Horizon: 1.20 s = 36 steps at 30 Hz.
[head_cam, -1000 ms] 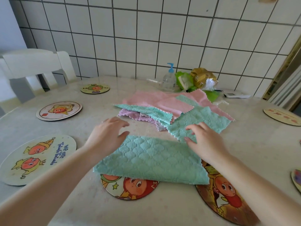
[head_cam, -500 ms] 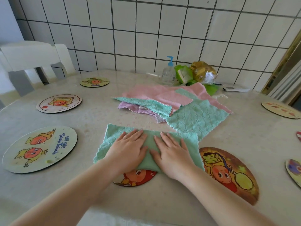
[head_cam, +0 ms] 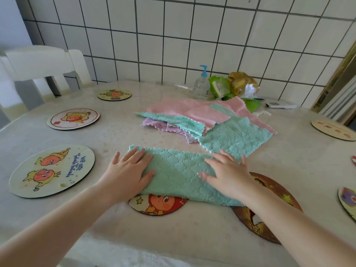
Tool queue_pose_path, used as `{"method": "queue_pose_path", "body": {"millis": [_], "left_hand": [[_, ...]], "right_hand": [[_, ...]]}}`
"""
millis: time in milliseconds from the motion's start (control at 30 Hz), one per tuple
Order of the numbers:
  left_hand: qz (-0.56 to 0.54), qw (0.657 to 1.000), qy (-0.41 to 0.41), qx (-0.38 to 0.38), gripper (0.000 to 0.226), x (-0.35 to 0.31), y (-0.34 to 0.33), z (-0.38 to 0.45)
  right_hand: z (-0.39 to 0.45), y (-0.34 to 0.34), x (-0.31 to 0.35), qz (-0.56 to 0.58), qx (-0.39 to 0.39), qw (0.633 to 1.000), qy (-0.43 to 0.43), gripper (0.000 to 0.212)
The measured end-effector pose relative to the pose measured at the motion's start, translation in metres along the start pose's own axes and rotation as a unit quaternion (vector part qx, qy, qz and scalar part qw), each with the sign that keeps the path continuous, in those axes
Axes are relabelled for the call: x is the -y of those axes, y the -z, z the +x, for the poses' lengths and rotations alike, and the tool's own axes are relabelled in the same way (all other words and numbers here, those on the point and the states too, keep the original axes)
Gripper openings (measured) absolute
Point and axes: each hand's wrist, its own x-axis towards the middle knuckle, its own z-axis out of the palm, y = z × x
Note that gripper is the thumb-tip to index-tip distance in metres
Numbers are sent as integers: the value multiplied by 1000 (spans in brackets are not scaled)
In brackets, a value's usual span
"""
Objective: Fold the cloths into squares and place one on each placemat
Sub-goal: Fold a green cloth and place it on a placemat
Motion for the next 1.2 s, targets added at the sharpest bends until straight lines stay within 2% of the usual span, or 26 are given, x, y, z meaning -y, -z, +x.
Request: {"method": "queue_pose_path", "body": {"millis": [100,167,233,333,433,600,700,800,933,1067,1200], "left_hand": [[10,988,-94,-119,57,-16,14,-11],[-22,969,-171,-179,34,-29,13,-24],[-45,961,-214,-168,20,-40,11,-34],[-45,958,-235,-160,15,-49,4,-37],[-33,956,-226,-182,21,-53,1,-32],[-42,959,-198,-197,17,-57,-6,-31],[-83,963,-165,-197,15,-55,-8,-33],[-135,961,-137,-199,19,-53,-6,-37],[-237,945,-67,-217,27,-49,4,-41],[-320,924,-37,-204,17,-37,2,-43],[-347,918,-59,-181,22,-27,13,-45]], "right_hand": [[22,17,9,118,-52,990,56,46],[39,21,20,175,-35,981,71,35],[55,22,30,190,-6,979,73,29],[74,24,39,175,22,982,72,29],[86,32,44,142,47,986,70,30],[92,39,48,106,97,986,86,33],[89,42,44,116,87,983,109,30],[86,46,35,156,66,978,125,18],[82,56,26,216,48,965,141,9],[74,62,17,287,82,944,143,25],[59,62,11,395,140,894,157,41]]}}
